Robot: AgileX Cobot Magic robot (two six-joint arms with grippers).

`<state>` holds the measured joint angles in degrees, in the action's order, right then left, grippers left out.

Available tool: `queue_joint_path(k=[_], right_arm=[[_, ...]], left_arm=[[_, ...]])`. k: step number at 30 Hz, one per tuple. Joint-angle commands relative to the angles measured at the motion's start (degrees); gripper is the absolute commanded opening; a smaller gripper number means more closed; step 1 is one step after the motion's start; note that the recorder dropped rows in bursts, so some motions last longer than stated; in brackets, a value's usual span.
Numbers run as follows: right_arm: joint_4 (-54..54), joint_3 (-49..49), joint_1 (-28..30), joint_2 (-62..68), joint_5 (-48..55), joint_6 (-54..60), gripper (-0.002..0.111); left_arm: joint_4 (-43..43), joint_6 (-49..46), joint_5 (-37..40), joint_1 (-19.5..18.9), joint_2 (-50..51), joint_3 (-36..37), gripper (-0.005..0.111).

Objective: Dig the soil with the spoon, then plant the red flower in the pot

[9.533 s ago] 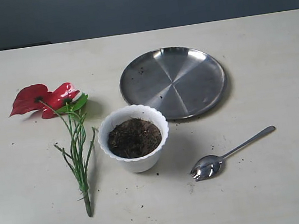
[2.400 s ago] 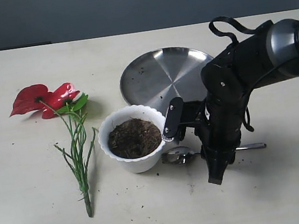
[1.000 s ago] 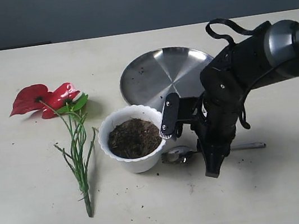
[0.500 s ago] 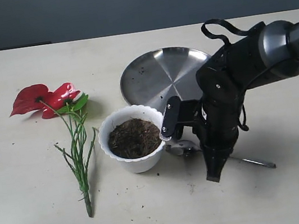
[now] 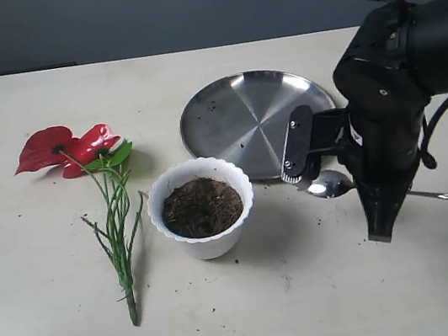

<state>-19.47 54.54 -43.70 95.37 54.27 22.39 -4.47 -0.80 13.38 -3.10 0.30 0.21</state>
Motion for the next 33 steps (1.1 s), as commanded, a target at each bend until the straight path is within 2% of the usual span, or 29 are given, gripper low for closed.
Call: queue_joint_path(k=[1,9,16,24,33], right_arm=[[-9.8,0.04,-1.54,-3.62,1.44,-3.36,0.0],[-38.82,0.04,-11.52,-5.81,1.39,-13.9,0.0],[-55.96,0.04,-20.19,-5.81,1.4,-18.63,0.0],[-66.66,-0.51,-27.54,-3.36,6.54,-17.94,0.0],[-68.6,-2.95,-35.49,1.49,7.39,-19.7,0.0]], left_arm=[[0.44,0.22,-0.08,0.41,-0.3,-0.21,0.0],[0.44,0.22,-0.08,0.41,-0.3,-0.21,0.0],[0.44,0.22,-0.08,0.41,-0.3,-0.21,0.0],[0.44,0.22,-0.08,0.41,-0.3,-0.21,0.0],[0.44,0.22,-0.08,0.41,-0.3,-0.21,0.0]])
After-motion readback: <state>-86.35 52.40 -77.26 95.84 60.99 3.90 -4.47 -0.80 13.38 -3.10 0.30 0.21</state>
